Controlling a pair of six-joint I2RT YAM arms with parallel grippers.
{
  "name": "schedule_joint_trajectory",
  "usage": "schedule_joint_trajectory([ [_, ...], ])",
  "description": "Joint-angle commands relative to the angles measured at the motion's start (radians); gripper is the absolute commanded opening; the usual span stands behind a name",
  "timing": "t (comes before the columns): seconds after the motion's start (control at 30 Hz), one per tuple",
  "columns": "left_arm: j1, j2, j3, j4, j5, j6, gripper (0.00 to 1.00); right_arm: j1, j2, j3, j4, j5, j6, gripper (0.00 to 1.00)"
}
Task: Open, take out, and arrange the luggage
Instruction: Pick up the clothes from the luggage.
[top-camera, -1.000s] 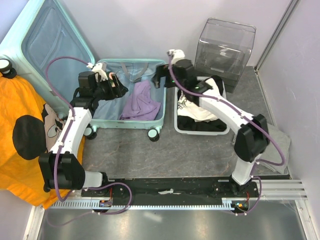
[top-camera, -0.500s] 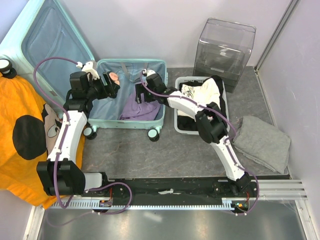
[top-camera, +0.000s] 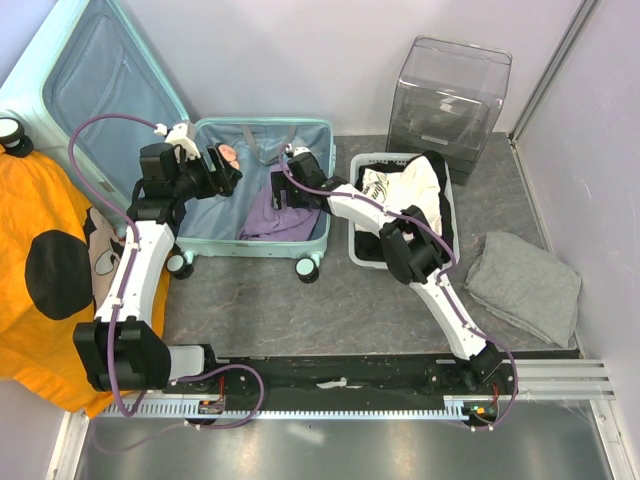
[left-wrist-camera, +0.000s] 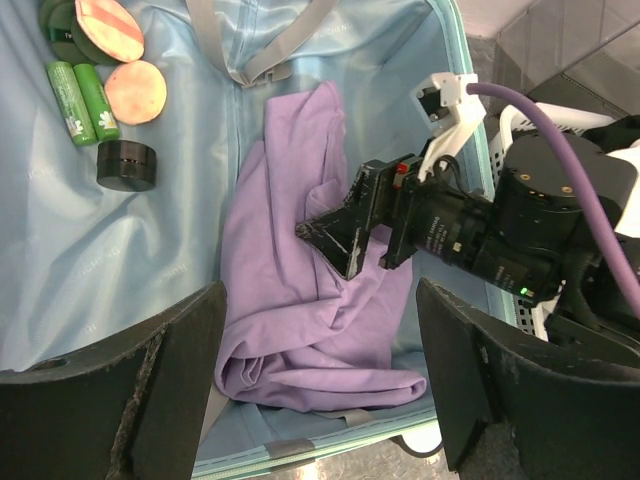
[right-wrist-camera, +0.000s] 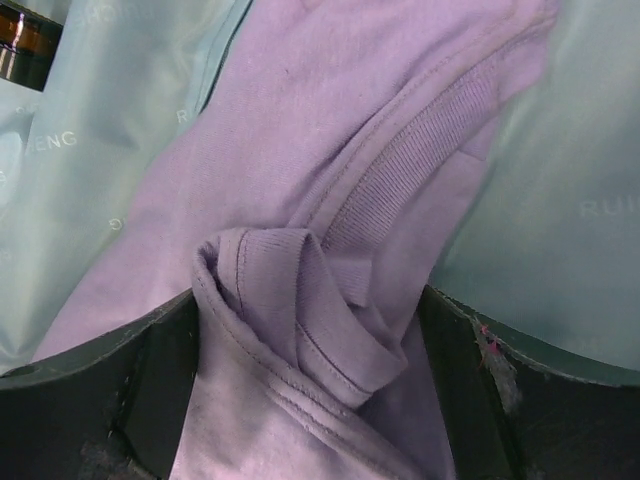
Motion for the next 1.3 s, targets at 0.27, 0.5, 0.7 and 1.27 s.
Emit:
schedule_joint_trajectory([
  [0.27,-0.002,-0.019,0.005,0.025,0.037,0.002,0.83,0.009,-0.003,0.015,0.031,-0.004,0.021,0.56],
  [0.5,0.0,-0.018,-0.001,0.036,0.057,-0.012,0.83,0.007,-0.116,-0.062,0.158,-0.027,0.045,0.03],
  [0.7,0.001,-0.019,-0.004,0.042,0.068,-0.018,0.83,0.004,-0.242,-0.129,0.255,-0.053,0.067,0.0],
  [1.27,0.0,-0.004,-0.024,0.081,0.14,-0.064,0.83,-0.039,-0.561,-0.379,0.347,0.019,0.024,0.0],
])
